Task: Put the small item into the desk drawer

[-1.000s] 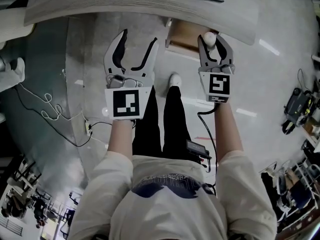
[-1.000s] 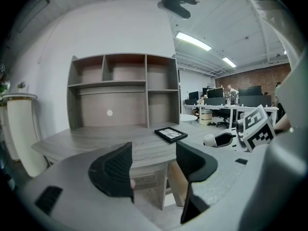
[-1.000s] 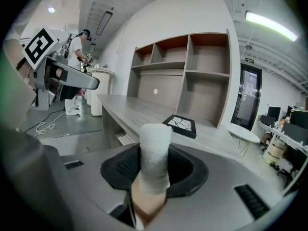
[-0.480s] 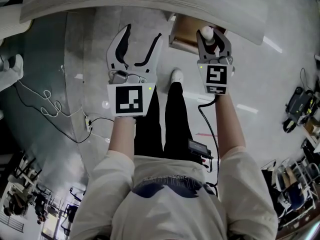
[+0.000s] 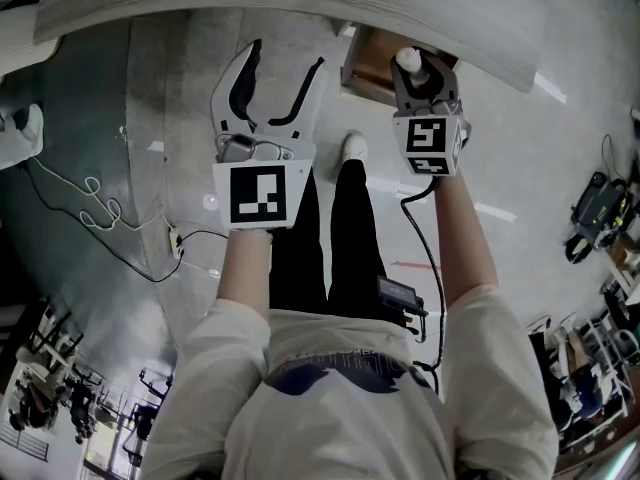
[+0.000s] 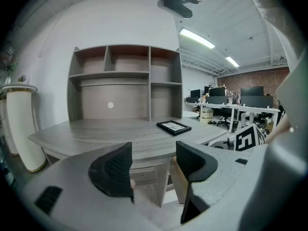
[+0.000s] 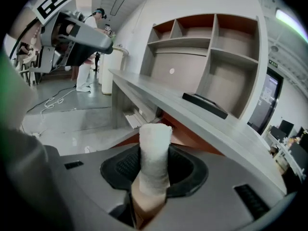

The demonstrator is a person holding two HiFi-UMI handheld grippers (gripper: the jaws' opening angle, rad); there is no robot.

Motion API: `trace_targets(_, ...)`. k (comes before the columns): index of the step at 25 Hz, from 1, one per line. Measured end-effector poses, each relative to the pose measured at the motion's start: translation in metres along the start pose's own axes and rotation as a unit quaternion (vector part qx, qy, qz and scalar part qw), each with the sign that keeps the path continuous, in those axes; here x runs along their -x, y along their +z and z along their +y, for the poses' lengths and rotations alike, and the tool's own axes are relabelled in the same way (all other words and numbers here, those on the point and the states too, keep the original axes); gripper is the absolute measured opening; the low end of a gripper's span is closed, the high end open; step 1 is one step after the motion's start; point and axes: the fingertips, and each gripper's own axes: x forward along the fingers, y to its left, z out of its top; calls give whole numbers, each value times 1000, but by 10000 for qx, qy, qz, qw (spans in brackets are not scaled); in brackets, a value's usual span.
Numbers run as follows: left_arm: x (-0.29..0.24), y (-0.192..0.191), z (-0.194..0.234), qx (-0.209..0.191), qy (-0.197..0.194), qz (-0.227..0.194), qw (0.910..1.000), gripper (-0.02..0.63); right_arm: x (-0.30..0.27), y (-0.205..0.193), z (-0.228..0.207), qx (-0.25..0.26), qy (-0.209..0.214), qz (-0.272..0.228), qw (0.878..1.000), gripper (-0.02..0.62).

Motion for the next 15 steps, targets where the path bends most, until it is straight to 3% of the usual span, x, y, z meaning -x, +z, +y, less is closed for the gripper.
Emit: trace_targets(15,-2,-6,12,25,61,81,9999,268,-34,-31,17,777,398,875,9923,132)
